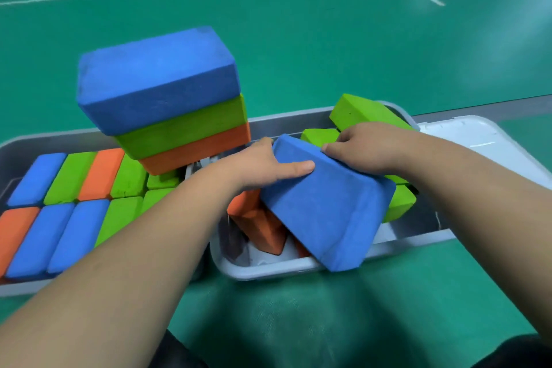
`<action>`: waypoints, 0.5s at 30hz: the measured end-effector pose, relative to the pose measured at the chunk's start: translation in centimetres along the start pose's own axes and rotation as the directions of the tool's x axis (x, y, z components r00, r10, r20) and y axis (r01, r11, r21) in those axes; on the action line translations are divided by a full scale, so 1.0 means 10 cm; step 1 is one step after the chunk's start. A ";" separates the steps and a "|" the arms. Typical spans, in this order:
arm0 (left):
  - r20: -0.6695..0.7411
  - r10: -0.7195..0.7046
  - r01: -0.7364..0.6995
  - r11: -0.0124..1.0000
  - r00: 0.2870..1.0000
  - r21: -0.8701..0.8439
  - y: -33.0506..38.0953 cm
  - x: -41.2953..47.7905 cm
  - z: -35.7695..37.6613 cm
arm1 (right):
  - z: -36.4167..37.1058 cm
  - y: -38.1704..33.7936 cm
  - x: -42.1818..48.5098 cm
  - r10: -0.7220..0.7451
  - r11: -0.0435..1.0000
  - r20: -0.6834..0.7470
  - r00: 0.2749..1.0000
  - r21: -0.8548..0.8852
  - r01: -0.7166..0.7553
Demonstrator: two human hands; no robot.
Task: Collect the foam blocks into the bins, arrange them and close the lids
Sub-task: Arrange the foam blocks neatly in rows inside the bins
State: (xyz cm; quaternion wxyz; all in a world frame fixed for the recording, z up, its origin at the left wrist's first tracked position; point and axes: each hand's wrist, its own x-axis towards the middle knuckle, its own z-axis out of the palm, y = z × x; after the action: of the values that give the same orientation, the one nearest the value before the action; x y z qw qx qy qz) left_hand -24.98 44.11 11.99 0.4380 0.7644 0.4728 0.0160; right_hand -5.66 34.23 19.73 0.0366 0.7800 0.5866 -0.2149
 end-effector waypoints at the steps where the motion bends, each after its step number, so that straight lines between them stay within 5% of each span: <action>1: 0.079 0.011 -0.004 0.996 0.997 -0.085 -0.04 0.01 0.01 | 0.01 0.04 -0.01 0.008 1.000 0.037 0.999 0.019 -0.009; 4: 0.181 0.024 0.018 0.974 0.983 -0.228 -0.14 0.02 0.04 | -0.01 0.12 -0.01 -0.005 0.999 0.067 0.998 0.034 0.003; 10: 0.114 -0.030 0.053 0.979 0.993 -0.196 -0.09 -0.03 0.02 | -0.01 0.15 -0.07 -0.054 0.991 0.081 0.995 0.126 0.044; 15: 0.055 -0.254 0.260 0.946 0.966 -0.194 0.11 -0.09 -0.09 | -0.04 0.13 0.02 0.054 0.942 -0.040 0.998 0.332 -0.038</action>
State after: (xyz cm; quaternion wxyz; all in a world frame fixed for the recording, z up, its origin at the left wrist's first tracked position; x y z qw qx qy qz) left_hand -25.12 43.85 13.67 0.5178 0.6487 0.5578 -0.0051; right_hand -4.30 34.15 19.71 -0.1041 0.7936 0.5244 -0.2906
